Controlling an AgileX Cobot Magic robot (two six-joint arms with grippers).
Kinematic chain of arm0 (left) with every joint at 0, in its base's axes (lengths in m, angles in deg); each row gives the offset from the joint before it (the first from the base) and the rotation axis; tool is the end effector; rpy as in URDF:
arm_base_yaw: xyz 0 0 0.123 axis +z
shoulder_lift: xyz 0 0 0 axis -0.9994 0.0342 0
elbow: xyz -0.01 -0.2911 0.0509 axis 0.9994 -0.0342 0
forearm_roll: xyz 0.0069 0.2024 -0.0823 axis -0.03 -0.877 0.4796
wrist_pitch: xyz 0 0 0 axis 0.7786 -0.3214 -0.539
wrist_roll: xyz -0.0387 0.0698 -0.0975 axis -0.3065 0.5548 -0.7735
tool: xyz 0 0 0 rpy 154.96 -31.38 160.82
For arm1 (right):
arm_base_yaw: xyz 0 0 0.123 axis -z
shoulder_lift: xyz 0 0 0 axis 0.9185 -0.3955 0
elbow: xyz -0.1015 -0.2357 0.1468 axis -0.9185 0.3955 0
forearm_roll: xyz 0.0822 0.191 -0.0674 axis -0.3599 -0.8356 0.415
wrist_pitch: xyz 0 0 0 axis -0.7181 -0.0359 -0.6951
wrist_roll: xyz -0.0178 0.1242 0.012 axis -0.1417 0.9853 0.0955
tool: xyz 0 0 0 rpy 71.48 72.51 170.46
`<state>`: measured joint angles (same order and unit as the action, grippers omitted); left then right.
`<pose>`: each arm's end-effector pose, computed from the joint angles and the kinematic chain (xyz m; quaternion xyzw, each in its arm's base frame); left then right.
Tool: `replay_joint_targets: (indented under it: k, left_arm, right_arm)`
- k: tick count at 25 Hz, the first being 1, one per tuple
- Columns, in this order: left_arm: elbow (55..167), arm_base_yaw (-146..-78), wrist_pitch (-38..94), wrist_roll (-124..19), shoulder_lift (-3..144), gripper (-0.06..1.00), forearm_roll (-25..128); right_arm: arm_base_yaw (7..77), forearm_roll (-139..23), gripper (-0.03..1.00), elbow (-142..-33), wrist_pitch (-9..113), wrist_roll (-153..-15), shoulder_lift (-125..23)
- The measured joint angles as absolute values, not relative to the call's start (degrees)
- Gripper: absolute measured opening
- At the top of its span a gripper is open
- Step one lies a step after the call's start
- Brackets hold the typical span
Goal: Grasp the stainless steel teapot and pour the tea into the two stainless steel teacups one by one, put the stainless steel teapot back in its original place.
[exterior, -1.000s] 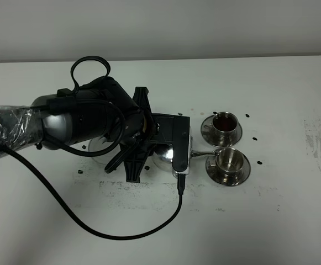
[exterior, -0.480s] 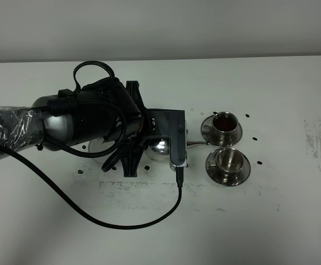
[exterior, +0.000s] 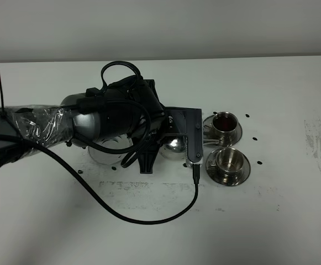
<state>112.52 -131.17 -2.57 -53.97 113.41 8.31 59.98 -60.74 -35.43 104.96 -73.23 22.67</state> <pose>0.3330 -0.2635 0.1794 0.7168 0.6354 0.1684 0.2325 -0.0190 0.0191 0.2420 -0.1460 0.8429 0.0702 0.5131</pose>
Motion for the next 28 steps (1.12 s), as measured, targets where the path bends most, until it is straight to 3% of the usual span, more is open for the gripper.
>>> replay_joint_targets:
  k: [28]
  left_arm:
    - [116.38, -135.88, -8.97, -48.63, 115.50, 0.18, -0.63]
  right_arm:
    - [59.98, -60.74, 0.45, -35.43, 104.96, -73.23, 22.67]
